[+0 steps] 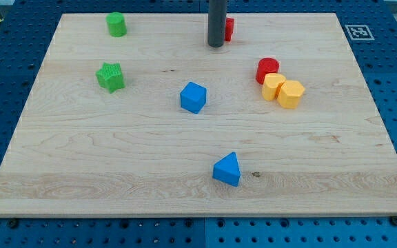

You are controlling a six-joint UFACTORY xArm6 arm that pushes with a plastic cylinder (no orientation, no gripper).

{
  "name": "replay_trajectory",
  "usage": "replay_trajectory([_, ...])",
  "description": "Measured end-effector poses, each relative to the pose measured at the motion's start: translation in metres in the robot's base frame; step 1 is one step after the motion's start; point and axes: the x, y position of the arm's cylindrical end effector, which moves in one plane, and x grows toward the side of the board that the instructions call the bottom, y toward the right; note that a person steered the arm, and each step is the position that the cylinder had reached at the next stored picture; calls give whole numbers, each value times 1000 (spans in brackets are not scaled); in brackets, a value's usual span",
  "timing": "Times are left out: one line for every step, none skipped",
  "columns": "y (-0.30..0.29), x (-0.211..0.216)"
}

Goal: Move the red circle into the yellow blocks

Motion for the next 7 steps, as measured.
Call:
replay_trajectory([0,11])
replay_trajectory([0,46])
replay_trajectory([0,54])
replay_trajectory([0,44])
replay_trajectory([2,44])
replay_trajectory([7,44])
replay_trajectory([28,44])
